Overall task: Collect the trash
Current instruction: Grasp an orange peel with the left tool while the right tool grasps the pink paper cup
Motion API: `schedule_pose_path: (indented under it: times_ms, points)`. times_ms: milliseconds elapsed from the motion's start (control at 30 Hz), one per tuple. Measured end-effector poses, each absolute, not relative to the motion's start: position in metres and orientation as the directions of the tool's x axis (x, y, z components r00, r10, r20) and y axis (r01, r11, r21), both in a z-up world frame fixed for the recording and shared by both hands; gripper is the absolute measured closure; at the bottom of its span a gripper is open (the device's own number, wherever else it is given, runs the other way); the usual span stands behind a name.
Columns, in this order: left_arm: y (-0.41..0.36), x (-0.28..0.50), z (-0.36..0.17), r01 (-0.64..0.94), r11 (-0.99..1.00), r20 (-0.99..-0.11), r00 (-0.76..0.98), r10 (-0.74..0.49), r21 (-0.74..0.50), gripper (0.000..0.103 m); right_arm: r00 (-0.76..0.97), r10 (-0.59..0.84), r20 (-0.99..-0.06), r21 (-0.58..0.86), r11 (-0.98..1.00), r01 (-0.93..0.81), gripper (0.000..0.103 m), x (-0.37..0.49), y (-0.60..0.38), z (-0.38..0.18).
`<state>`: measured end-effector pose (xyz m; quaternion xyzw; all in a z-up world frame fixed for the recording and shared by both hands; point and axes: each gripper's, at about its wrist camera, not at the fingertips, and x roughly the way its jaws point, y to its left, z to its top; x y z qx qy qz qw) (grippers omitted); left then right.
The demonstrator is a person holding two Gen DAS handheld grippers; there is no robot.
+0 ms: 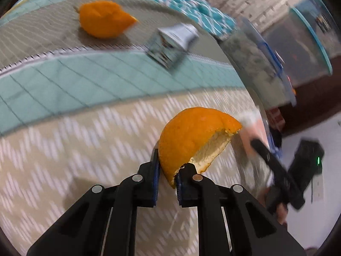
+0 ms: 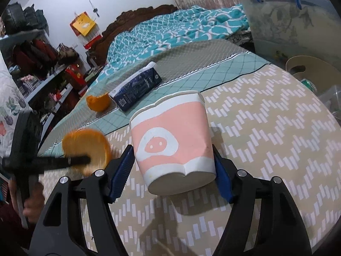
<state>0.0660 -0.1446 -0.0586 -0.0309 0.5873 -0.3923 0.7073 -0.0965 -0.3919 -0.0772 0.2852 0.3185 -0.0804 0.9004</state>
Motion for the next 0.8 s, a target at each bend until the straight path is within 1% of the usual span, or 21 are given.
schedule_pose_path:
  times_ms: [300,467,567,600,667,733,800]
  points:
    - [-0.165,0.018,-0.065,0.585,0.624,-0.809,-0.096,-0.58,-0.517,0.091,0.774,0.04,-0.632,0.502,0.782,0.37,0.033,-0.113,-0.401,-0.082]
    - [-0.173,0.005,-0.065,0.607,0.611,-0.814,-0.105,-0.572,-0.508,0.09,0.776,0.054,-0.628,0.541,0.747,0.386,0.033,-0.132,-0.406,-0.089]
    - [-0.176,0.004,-0.064,0.605,0.608,-0.81,-0.107,-0.576,-0.513,0.084,0.78,0.064,-0.622,0.566,0.725,0.392,0.032,-0.136,-0.41,-0.092]
    - [-0.178,0.003,-0.063,0.606,0.607,-0.809,-0.108,-0.578,-0.514,0.081,0.78,0.063,-0.622,0.566,0.724,0.393,0.032,-0.136,-0.411,-0.092]
    - [-0.182,0.001,-0.061,0.612,0.602,-0.808,-0.107,-0.58,-0.513,0.073,0.778,0.059,-0.626,0.558,0.73,0.394,0.031,-0.135,-0.409,-0.092]
    - [-0.188,-0.003,-0.058,0.624,0.597,-0.809,-0.1,-0.579,-0.505,0.061,0.776,0.053,-0.629,0.551,0.734,0.397,0.031,-0.133,-0.408,-0.091]
    - [-0.191,-0.007,-0.056,0.645,0.599,-0.82,-0.078,-0.567,-0.476,0.059,0.777,0.053,-0.627,0.552,0.734,0.396,0.03,-0.133,-0.408,-0.091]
